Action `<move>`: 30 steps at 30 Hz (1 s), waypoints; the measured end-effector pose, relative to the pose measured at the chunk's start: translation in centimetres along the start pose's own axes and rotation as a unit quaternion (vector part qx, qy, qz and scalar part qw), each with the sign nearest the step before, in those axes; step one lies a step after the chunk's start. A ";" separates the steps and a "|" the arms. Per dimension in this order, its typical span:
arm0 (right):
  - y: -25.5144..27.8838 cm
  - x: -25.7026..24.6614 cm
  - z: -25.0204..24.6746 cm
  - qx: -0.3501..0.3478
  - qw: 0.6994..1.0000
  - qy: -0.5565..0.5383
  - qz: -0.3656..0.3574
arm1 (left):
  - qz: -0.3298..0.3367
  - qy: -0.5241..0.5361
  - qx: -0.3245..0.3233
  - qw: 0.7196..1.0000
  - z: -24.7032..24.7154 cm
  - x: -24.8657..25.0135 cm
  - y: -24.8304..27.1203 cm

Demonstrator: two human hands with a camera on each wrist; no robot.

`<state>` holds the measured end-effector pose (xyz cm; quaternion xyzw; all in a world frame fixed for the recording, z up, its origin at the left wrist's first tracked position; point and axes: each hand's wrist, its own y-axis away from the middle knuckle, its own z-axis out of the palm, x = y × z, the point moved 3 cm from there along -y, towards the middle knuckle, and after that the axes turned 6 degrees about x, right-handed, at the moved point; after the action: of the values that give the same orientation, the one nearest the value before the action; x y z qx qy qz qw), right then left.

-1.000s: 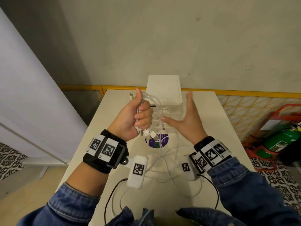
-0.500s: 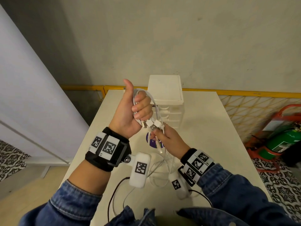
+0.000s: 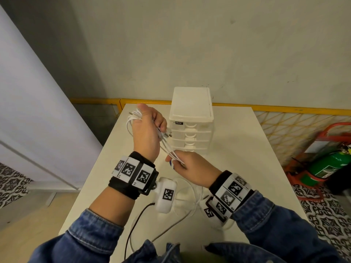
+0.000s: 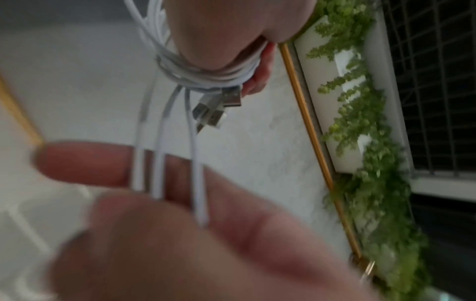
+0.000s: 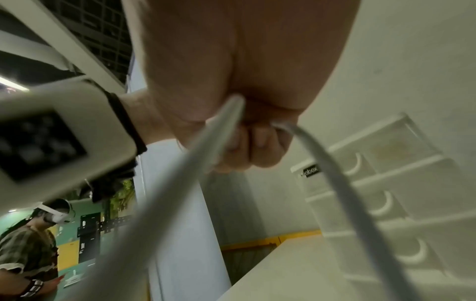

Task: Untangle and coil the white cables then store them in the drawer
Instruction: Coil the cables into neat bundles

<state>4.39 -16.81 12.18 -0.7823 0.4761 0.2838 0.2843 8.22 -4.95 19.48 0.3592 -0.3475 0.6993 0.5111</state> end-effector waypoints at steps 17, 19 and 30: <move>0.4 -2.0 -4.6 0.056 0.990 0.111 -0.067 | -0.034 -0.484 -0.211 0.848 -1.6 -5.0 0.2; 0.4 -2.0 -5.0 0.091 0.988 0.109 -0.068 | -0.113 -0.462 -0.273 0.836 -1.8 -5.5 1.0; -0.2 1.3 -3.7 0.017 0.974 -0.224 0.031 | -0.317 -0.170 -0.456 0.814 -1.5 -5.5 3.9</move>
<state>5.70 -20.15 13.73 -0.6786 0.4289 0.4527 0.3882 5.48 -7.12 13.50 0.2883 -0.5751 0.1875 0.7423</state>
